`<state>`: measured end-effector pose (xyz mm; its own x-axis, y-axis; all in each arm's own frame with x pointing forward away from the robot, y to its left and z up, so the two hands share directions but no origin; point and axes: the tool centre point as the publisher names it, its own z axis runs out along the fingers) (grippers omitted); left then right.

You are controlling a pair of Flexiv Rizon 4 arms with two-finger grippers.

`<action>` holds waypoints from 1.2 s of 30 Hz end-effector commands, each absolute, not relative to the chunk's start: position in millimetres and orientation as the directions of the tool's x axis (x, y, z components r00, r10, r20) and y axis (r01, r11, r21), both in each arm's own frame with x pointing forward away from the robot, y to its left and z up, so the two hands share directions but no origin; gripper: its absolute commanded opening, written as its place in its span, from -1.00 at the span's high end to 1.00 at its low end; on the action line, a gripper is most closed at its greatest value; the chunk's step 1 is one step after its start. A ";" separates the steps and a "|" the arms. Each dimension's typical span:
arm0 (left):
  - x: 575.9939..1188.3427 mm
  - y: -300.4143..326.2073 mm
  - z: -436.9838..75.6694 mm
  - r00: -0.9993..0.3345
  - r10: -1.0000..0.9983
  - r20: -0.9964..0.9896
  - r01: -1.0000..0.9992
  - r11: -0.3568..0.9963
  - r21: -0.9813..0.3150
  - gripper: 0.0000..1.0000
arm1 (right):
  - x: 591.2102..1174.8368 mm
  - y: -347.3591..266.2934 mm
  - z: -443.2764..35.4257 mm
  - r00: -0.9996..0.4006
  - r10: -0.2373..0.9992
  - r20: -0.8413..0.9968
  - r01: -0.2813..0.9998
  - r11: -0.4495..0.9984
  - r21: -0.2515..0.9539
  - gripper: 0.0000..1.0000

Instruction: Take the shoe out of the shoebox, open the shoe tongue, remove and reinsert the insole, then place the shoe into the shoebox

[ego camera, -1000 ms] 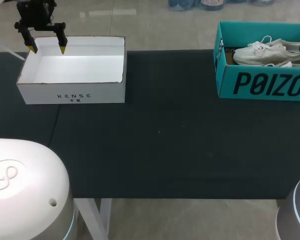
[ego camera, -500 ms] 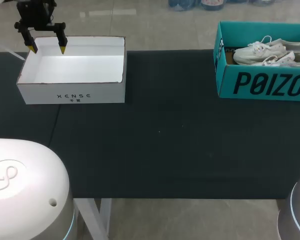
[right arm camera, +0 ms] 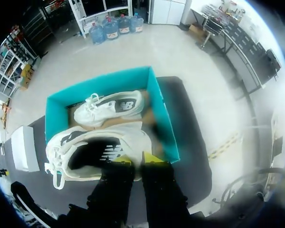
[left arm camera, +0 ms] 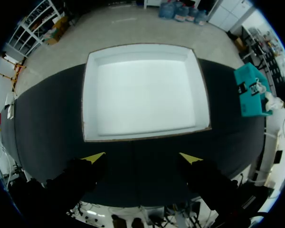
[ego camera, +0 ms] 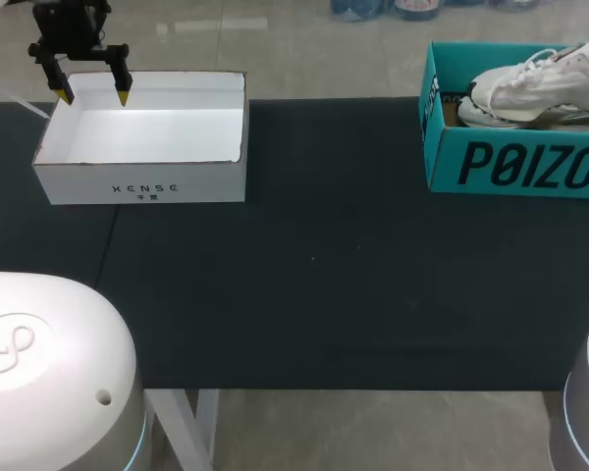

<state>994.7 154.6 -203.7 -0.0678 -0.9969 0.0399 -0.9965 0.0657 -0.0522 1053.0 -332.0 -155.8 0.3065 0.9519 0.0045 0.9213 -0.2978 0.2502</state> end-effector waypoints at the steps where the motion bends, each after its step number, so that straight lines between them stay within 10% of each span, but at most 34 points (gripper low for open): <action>1: 993.6 154.6 -203.4 -0.067 -0.997 0.037 -0.996 0.065 -0.053 -1.00 | 1003.6 -306.6 -103.0 0.308 0.951 -0.009 0.905 -0.290 0.312 1.00; 36: 993.6 154.6 -203.4 -0.067 -0.997 0.037 -0.996 0.065 -0.053 -1.00 | 771.0 -19.7 -243.4 0.230 0.970 0.080 0.939 -0.243 0.241 1.00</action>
<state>994.7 154.6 -203.7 -0.0678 -0.9969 0.0399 -0.9965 0.0657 -0.0523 779.5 -34.9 -226.8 0.2356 0.9678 0.0884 0.9606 -0.2457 0.1299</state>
